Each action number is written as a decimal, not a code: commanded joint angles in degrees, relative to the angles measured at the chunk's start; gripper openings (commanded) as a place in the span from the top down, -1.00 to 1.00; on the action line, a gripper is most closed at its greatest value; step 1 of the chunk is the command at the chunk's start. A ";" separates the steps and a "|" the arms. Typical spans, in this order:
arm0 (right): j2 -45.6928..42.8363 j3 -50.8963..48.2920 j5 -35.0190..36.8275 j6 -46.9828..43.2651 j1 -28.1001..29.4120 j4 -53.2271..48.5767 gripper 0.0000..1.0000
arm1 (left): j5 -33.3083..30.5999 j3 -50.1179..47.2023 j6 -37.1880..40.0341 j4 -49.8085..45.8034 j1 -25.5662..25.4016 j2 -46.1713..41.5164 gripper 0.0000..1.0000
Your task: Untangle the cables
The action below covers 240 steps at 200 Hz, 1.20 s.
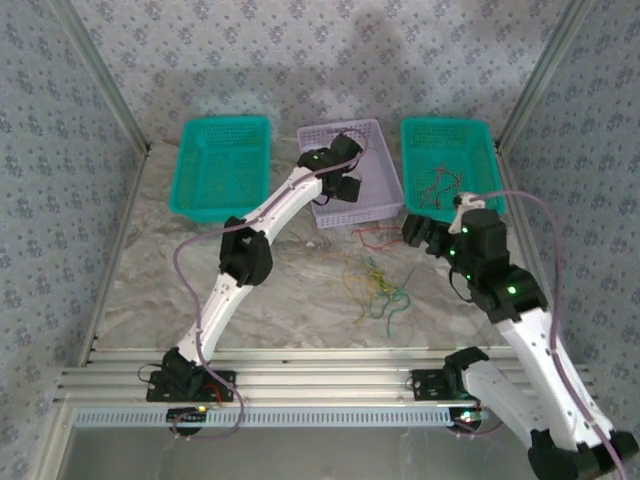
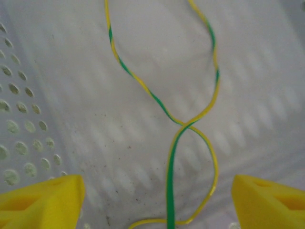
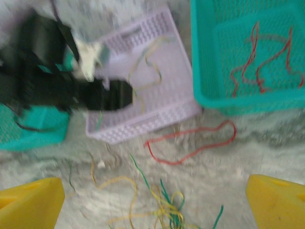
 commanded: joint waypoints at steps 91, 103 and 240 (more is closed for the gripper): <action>11.38 -10.89 -2.33 3.01 9.88 4.87 -0.86 | -0.29 -2.13 -0.09 -4.34 -1.21 -21.67 -0.99; 13.95 -10.62 -1.31 2.54 12.06 5.30 -0.81 | -0.16 -5.25 -0.92 -4.05 -1.34 -25.40 -0.99; 36.42 -5.32 8.77 2.14 21.81 3.34 0.04 | -4.98 -69.98 -6.60 12.48 -1.76 -73.15 -0.99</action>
